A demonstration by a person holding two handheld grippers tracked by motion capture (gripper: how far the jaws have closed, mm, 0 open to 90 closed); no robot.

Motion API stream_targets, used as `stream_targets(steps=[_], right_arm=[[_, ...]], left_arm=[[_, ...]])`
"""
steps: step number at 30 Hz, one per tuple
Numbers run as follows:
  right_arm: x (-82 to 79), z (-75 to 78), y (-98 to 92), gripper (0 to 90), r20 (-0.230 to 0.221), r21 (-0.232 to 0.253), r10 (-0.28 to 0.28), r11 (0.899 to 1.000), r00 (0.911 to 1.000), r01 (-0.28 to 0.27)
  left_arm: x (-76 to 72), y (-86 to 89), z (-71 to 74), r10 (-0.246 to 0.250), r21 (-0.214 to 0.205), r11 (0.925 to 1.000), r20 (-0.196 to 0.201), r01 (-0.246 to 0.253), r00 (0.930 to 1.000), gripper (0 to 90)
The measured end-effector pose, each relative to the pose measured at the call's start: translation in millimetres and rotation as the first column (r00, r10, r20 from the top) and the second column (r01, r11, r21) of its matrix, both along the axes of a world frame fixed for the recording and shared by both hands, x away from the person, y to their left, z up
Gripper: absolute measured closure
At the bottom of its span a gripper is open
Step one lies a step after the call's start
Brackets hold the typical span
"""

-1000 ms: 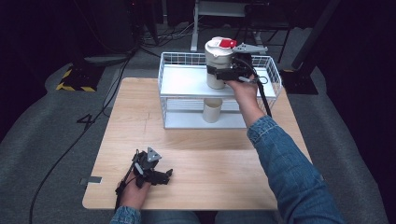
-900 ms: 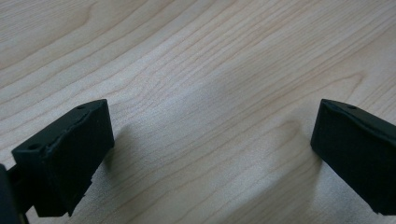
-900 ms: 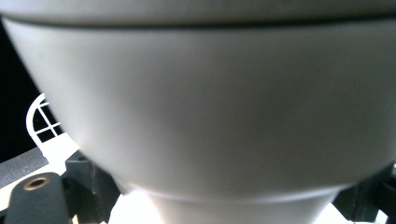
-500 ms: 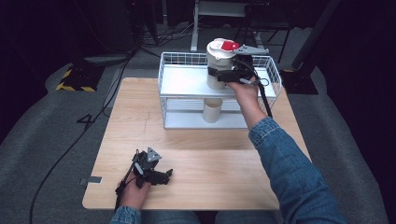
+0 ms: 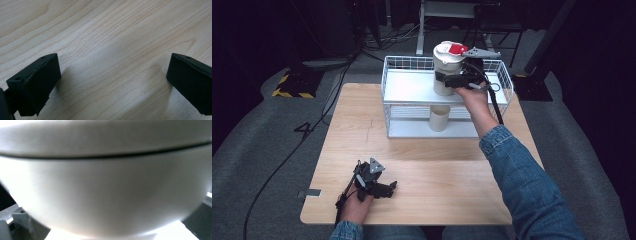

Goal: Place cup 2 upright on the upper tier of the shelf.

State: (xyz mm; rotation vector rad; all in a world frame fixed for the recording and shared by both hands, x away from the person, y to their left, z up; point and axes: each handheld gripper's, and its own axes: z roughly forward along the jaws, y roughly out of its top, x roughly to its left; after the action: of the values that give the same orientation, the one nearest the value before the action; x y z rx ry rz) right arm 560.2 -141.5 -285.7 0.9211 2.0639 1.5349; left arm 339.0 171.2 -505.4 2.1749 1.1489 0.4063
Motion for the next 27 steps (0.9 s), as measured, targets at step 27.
stream_targets(steps=[27], right_arm=[[-81.2,27.5,-53.2,0.0,0.031,-0.055,0.071,0.996,0.997,-0.069]], left_arm=[[0.0,0.1,0.0,-0.001,0.001,1.0,0.0,0.001,1.0,0.0]])
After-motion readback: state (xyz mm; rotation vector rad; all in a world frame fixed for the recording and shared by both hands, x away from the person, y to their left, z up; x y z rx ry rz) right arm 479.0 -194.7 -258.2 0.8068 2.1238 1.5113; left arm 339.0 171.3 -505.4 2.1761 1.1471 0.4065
